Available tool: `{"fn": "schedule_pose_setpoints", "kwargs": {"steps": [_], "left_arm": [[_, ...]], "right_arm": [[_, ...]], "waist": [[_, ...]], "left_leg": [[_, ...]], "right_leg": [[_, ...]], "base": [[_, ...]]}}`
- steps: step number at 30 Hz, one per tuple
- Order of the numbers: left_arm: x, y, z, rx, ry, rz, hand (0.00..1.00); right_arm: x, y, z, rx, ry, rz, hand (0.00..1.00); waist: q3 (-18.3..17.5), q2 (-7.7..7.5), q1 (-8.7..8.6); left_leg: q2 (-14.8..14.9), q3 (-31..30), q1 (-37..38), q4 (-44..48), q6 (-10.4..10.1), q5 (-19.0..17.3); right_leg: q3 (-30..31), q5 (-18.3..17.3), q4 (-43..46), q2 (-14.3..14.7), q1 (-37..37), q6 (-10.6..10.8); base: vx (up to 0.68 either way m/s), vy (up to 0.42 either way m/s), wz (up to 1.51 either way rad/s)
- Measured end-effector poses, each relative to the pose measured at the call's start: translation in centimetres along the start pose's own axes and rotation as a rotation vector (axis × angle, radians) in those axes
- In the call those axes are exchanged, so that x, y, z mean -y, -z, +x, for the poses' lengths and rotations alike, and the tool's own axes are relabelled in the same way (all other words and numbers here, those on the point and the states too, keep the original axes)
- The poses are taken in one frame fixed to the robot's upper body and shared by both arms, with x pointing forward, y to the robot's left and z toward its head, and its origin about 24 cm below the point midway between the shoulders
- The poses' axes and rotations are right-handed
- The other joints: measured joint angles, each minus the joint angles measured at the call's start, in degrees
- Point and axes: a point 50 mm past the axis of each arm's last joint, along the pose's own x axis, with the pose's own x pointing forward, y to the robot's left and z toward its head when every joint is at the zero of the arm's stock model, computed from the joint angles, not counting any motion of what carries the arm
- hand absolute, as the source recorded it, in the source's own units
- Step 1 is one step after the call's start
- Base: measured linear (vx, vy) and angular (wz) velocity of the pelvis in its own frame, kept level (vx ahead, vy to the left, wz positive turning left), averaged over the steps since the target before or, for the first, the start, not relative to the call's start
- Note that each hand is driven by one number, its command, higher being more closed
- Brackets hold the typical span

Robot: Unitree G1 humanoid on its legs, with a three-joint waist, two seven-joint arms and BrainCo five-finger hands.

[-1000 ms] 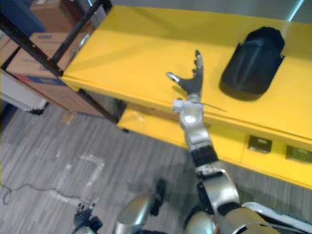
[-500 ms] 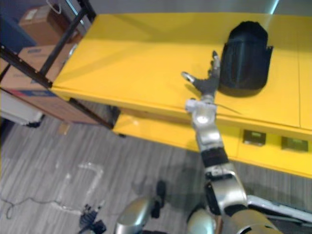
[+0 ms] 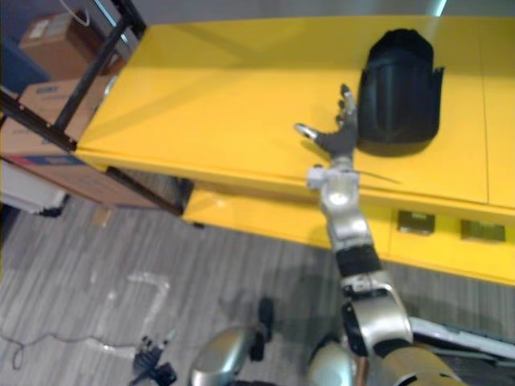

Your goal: Walk over and take plastic housings, then place them on the shelf

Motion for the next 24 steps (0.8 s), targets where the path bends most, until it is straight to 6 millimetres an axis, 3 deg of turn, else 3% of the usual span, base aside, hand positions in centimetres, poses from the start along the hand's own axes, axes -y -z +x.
{"fn": "schedule_pose_setpoints", "kwargs": {"steps": [6, 8, 11, 13, 15, 18, 20, 22, 23, 24], "left_arm": [[0.0, 0.0, 0.0, 0.000, -0.003, 0.008, 0.00], [-0.2, 0.0, 0.0, -0.002, -0.012, 0.006, 0.00], [-0.6, 0.0, 0.1, -0.002, -0.040, -0.003, 0.00], [-1.2, -0.1, 0.2, 0.000, -0.087, -0.017, 0.00], [-1.2, -0.2, 0.2, 0.002, -0.096, -0.021, 0.00], [-1.6, -0.3, 0.3, -0.001, -0.131, -0.032, 0.00], [-2.1, -0.5, 0.4, 0.001, -0.163, -0.048, 0.00], [-2.7, -0.5, 0.5, -0.005, -0.192, -0.061, 0.00], [-3.3, 0.1, 0.4, -0.035, -0.213, -0.051, 0.00], [-3.4, 0.4, 0.4, -0.050, -0.217, -0.044, 0.00]], "right_arm": [[-2.7, -4.2, -1.7, 0.223, -0.258, 0.133, 0.00], [-3.2, -5.5, -2.6, 0.278, -0.320, 0.206, 0.00], [-3.1, -6.7, -3.7, 0.329, -0.346, 0.287, 0.00], [-1.7, -7.5, -4.3, 0.372, -0.300, 0.300, 0.00], [-0.1, -8.3, -4.4, 0.415, -0.231, 0.308, 0.00], [4.6, -7.9, -5.1, 0.431, -0.039, 0.251, 0.00], [7.1, -7.3, -5.8, 0.410, 0.061, 0.203, 0.00], [9.3, -5.8, -7.1, 0.348, 0.155, 0.159, 0.00], [11.3, -3.8, -9.2, 0.251, 0.239, 0.136, 0.00], [11.8, -3.0, -10.1, 0.211, 0.266, 0.129, 0.00]], "waist": [[-0.6, -0.37, -0.10], [-2.6, -1.07, -0.08], [-5.4, -3.50, -0.30], [-8.9, -6.32, -0.70], [-9.7, -7.70, -1.18], [-11.5, -9.14, -1.84], [-12.2, -9.94, -3.01], [-12.7, -10.31, -3.11], [-14.1, -10.17, -3.67], [-14.7, -10.12, -3.87]], "left_leg": [[0.0, 0.0, 2.7, -3.0, -0.4, 0.7], [0.3, 0.0, 2.7, -4.5, -0.6, 1.3], [0.7, 0.2, 4.3, -6.0, -0.6, 1.3], [0.9, 1.0, 4.7, -7.1, -0.7, 1.3], [1.2, 2.0, 5.7, -8.0, -0.7, 1.3], [1.8, 3.3, 6.6, -8.8, -0.6, 1.2], [1.8, 4.0, 6.8, -8.8, -0.4, 1.1], [1.9, 5.7, 7.4, -8.9, -0.4, 0.9], [2.0, 7.0, 7.6, -9.0, -0.5, 0.3], [2.0, 7.6, 7.7, -9.2, -0.4, 0.3]], "right_leg": [[-0.2, 0.2, -2.3, 0.6, 2.1, 0.2], [-0.4, 0.7, -3.8, 1.2, 2.1, 0.5], [-0.6, 2.1, -8.0, 2.5, 4.9, 0.8], [-0.5, 3.8, -12.0, 3.5, 6.4, 1.0], [0.0, 5.6, -14.3, 4.2, 7.6, 1.0], [1.9, 8.4, -16.1, 5.1, 8.2, 0.9], [2.7, 9.0, -16.4, 5.1, 8.2, 0.8], [4.5, 9.8, -17.1, 5.2, 8.2, 0.9], [5.9, 10.2, -17.8, 5.3, 8.0, 1.2], [6.4, 10.4, -18.0, 5.3, 7.9, 1.3]], "base": [[0.01, -0.002, 0.00], [0.08, -0.010, 0.04], [0.15, -0.019, -0.02], [0.10, -0.013, -0.05], [0.08, 0.007, -0.16], [0.04, 0.045, -0.18], [0.01, 0.075, -0.19], [-0.03, 0.063, -0.41], [-0.04, 0.050, -0.42], [-0.04, 0.049, -0.42]]}}
